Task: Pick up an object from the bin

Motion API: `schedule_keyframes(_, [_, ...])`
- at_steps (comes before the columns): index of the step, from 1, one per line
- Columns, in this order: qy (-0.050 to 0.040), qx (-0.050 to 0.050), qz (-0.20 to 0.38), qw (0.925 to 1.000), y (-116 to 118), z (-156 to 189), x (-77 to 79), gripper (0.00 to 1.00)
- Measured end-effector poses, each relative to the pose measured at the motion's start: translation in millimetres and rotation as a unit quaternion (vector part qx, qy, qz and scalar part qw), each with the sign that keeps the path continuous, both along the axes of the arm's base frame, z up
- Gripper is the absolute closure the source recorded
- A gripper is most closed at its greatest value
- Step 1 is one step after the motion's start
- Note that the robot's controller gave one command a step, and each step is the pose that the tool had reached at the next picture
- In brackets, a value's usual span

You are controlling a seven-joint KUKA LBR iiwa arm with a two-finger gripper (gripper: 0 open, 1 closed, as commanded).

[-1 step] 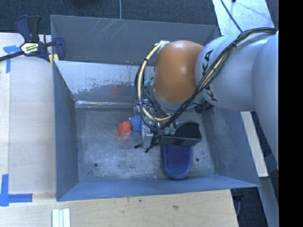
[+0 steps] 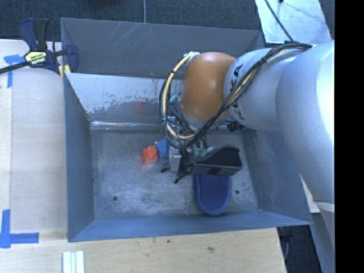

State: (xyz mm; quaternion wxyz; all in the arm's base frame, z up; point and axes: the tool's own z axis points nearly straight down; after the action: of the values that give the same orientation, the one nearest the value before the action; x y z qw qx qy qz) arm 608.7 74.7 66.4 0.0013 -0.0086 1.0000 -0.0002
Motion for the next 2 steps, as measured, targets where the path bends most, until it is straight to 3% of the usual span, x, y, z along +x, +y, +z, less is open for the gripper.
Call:
schedule_keyframes(1, [-0.0037,0.001,0.000,1.0000,1,6,1.7,1.00])
schedule_keyframes(2, [-0.0035,0.001,0.001,1.0000,23,127,-47.8,1.00])
